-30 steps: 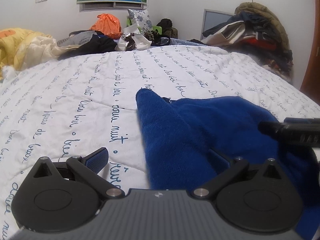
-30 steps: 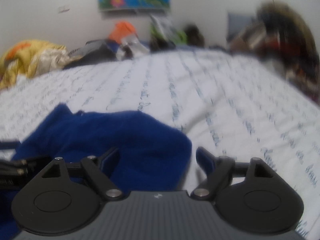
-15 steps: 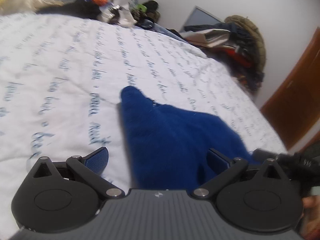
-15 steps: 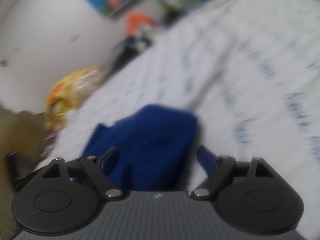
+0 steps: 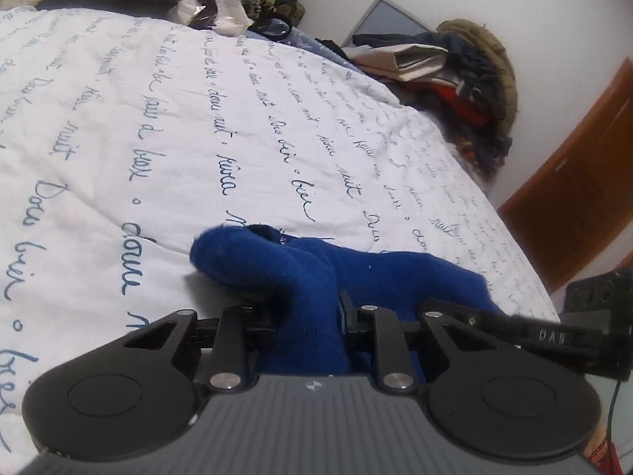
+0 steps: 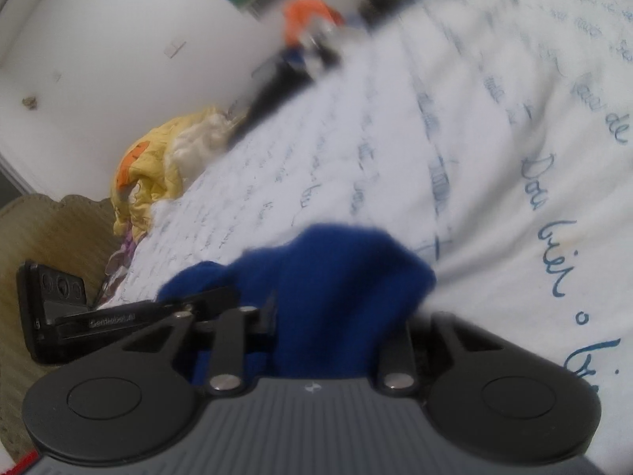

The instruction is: Fold small clothes

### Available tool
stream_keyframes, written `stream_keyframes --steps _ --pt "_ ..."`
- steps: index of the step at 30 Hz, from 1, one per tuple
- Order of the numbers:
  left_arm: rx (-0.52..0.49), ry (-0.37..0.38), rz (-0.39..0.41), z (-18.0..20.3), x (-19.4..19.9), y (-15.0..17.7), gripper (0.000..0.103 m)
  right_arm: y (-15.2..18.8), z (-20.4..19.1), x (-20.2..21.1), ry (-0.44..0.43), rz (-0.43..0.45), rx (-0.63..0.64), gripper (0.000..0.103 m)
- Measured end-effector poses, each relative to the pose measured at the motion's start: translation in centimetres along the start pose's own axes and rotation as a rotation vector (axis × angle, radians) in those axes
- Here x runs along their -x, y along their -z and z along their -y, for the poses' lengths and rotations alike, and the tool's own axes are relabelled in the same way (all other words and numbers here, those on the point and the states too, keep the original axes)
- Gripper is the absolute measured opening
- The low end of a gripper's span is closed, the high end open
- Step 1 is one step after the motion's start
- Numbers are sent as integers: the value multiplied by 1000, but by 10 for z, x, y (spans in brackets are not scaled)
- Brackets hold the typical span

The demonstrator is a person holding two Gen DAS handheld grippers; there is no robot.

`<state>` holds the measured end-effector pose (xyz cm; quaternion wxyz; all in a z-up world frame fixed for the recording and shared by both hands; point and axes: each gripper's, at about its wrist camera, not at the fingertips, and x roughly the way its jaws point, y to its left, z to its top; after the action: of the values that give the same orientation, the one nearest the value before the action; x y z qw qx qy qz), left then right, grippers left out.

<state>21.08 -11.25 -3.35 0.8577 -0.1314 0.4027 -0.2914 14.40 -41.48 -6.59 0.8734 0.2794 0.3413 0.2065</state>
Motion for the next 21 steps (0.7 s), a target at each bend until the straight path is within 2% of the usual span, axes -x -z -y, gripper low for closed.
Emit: stream_keyframes --steps 3,6,12,14,15,16,17,18,19,20,21 --pt "-150 -46 70 22 12 7 21 7 -24 8 52 35 119 24" --pt "-273 -98 127 43 14 3 21 -2 -39 16 52 91 168 24" --pt "-270 -185 129 44 -12 -27 22 -29 -43 -9 177 124 208 24" --pt "-283 -228 108 45 -22 -31 28 -33 -39 -22 215 109 197 25" --pt "-283 -248 96 46 -25 -33 31 -34 -36 -28 238 95 188 30" --pt "-282 -275 95 45 -25 -33 39 -32 -34 -31 262 84 185 31" --pt "-279 -301 105 46 -22 -33 56 -31 -33 -32 287 76 185 41" --pt "-275 -329 122 46 -16 -32 67 -30 -33 -29 312 78 183 58" --pt "-275 -347 146 46 -6 -29 88 -28 -33 -23 339 93 178 69" --pt "-277 -361 170 46 4 -25 95 -26 -33 -13 357 116 171 83" --pt "-282 -368 190 46 15 -20 94 -23 -31 -1 354 140 160 84"
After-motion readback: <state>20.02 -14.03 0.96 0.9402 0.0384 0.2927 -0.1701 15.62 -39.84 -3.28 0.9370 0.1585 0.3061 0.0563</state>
